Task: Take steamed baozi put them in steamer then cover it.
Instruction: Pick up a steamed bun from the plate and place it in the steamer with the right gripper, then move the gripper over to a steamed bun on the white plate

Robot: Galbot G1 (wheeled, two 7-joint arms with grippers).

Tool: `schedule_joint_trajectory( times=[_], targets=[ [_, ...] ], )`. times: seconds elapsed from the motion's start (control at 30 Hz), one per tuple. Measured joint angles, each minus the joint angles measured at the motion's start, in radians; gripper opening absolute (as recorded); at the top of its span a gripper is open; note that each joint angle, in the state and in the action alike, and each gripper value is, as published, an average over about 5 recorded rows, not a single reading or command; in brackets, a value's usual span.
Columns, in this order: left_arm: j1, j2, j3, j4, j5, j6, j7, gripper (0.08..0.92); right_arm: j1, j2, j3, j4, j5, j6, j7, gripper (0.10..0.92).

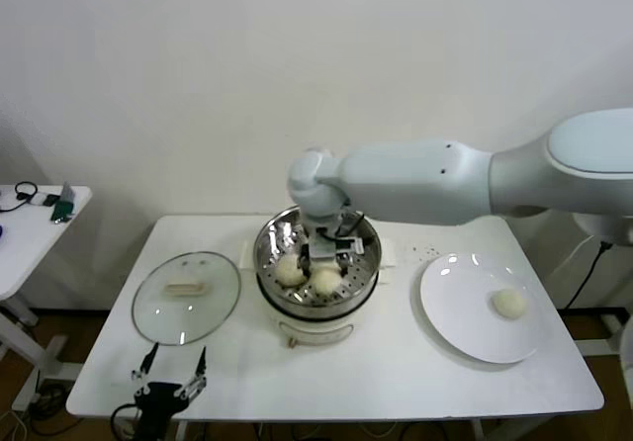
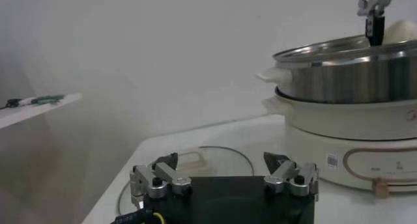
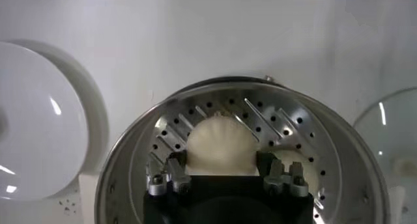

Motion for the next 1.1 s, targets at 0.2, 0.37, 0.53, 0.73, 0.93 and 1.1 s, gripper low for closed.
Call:
schedule_joint_trajectory(
  times=[0.2,0.37,0.53,0.73,0.93,1.1],
  targets=[
    [-0.006,-0.002,0.003,0.000,-0.002,0.005,-0.001,0.823,-0.023,0.001,-0.004,-0.004,-0.009,-0.001,-0.008,0.692],
    [-0.006,-0.003,0.005,0.001,-0.006,0.007,-0.002,0.823,-0.033,0.006,-0.005,-0.012,-0.013,-0.003,-0.009,0.746],
    [-0.008,-0.004,0.006,0.002,-0.007,0.008,-0.002,0.823,-0.040,0.009,0.000,-0.024,-0.018,-0.002,-0.009,0.818],
    [-0.013,-0.004,0.006,0.002,-0.008,0.009,-0.002,0.823,-0.031,0.000,0.017,-0.027,-0.016,0.003,-0.010,0.823],
    [-0.019,-0.005,0.009,0.001,-0.008,0.011,-0.002,0.823,0.018,-0.037,0.022,-0.022,0.015,0.002,-0.013,0.823],
    [-0.022,-0.003,0.011,-0.006,-0.007,0.011,-0.002,0.823,0.078,-0.111,0.017,-0.024,0.051,-0.022,-0.011,0.823]
  ],
)
